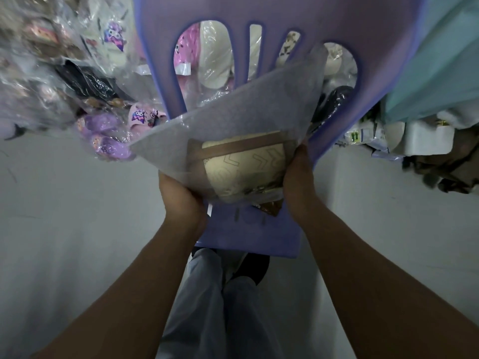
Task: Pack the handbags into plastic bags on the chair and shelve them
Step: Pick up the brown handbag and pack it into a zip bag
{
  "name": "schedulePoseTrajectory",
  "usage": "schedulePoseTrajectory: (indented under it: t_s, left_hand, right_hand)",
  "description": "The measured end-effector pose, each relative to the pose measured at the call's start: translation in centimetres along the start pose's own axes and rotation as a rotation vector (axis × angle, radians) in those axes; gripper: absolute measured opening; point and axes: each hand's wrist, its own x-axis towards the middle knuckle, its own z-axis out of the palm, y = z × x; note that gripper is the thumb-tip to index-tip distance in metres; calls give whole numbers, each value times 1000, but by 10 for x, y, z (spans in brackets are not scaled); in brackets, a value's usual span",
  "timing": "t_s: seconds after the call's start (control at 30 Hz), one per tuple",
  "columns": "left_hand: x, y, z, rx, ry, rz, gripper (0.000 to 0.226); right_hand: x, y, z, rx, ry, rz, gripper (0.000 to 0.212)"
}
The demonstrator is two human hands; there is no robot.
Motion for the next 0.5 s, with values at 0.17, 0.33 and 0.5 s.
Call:
schedulePoseTrajectory:
  t_s: [0.17, 0.33, 0.5]
  left_hand:
    - [13, -12, -6, 195, 12, -83, 29]
    - [30, -13, -5, 172, 29, -174, 34]
    - [37, -13, -15, 365, 60, -212, 11]
  right_hand:
    - [-2, -3, 9, 91, 28, -19, 41]
    - [-17, 2, 15, 49, 5, -80, 64]
    - [-16, 20, 2, -72, 28, -209, 32]
